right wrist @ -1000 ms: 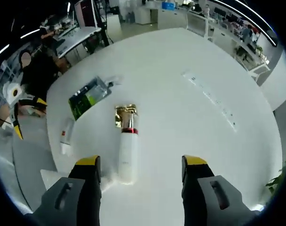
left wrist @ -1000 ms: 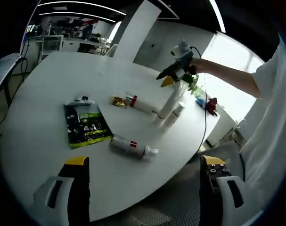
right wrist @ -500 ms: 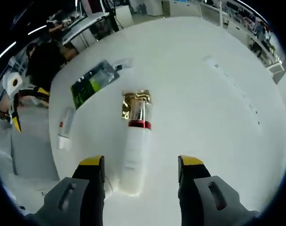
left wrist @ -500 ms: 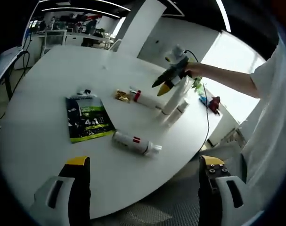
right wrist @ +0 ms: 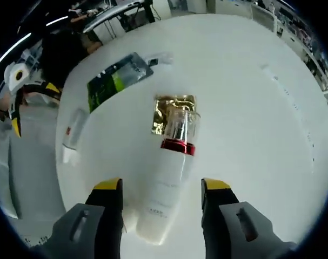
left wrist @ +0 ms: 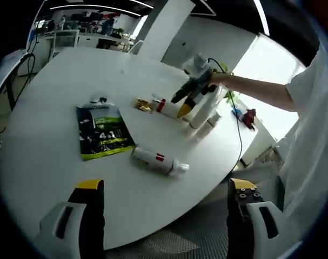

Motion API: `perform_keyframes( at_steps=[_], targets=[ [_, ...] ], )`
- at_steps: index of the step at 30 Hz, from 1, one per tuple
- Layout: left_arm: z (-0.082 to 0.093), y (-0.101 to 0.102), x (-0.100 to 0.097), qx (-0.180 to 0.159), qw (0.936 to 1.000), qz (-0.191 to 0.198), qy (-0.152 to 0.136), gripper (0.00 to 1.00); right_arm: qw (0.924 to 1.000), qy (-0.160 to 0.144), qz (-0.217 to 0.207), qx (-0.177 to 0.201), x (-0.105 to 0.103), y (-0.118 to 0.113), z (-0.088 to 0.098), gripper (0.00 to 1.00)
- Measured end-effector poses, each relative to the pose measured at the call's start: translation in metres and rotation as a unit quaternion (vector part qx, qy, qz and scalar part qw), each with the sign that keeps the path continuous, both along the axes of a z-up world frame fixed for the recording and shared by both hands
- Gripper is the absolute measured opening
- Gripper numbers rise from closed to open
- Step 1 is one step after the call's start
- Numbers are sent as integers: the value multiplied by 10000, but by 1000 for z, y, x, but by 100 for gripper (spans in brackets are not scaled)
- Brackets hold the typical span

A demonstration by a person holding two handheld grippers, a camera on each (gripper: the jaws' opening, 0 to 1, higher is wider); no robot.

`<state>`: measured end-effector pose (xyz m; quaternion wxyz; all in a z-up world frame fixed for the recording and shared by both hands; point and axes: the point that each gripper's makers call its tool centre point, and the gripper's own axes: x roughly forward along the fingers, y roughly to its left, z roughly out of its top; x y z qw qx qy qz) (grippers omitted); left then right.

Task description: Arrange the skincare products in the storage area until every visible bottle or jar stands upright without overlapping.

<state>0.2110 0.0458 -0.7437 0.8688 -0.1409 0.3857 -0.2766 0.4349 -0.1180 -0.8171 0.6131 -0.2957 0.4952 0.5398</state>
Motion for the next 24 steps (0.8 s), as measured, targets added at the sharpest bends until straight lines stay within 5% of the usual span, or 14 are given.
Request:
perform_keyframes(
  at_steps=[24],
  targets=[
    [-3,-8,4,-57,9999,-98,75,86,9971,-307,657,-219,8,1,-7,34]
  ],
)
